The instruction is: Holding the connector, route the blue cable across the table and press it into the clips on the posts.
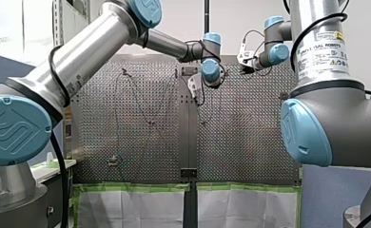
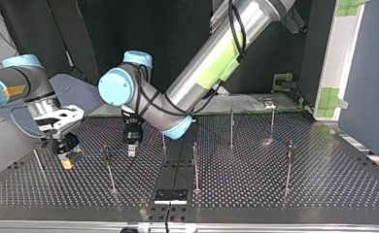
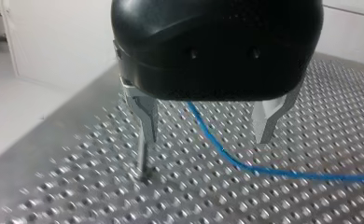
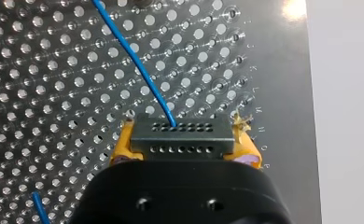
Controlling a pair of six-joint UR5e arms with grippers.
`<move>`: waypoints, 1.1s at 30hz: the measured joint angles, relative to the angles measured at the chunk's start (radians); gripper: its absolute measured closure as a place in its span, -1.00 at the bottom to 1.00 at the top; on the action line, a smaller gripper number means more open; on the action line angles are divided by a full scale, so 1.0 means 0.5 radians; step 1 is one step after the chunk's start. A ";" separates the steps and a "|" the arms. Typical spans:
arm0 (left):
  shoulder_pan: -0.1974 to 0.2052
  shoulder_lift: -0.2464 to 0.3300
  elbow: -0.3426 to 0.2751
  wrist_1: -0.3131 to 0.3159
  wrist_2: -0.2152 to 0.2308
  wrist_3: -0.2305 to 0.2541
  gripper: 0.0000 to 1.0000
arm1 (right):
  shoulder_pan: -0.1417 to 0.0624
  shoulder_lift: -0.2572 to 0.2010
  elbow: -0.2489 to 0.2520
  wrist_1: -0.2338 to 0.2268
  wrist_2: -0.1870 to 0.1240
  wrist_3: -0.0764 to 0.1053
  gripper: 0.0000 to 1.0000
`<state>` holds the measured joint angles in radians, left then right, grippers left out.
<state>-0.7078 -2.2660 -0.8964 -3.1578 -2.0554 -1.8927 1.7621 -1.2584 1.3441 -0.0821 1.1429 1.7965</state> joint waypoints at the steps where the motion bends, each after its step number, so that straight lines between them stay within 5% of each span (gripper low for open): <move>1: -0.003 0.017 -0.017 0.015 0.014 0.000 -1.00 | 0.000 0.000 0.000 0.000 0.000 0.000 1.00; 9: -0.048 0.171 -0.172 0.166 0.070 0.028 -1.00 | 0.000 0.000 0.000 0.000 0.000 0.000 1.00; 26: -0.049 0.519 -0.519 0.513 -0.188 0.092 -1.00 | 0.000 0.000 0.000 0.000 0.000 0.000 1.00; 33: -0.047 0.676 -0.677 0.671 -0.213 0.041 -1.00 | 0.000 0.000 0.000 0.000 0.000 0.000 1.00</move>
<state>-0.7311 -1.9278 -1.2348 -2.8223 -2.1620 -1.8722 1.7622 -1.2584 1.3442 -0.0821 1.1429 1.7966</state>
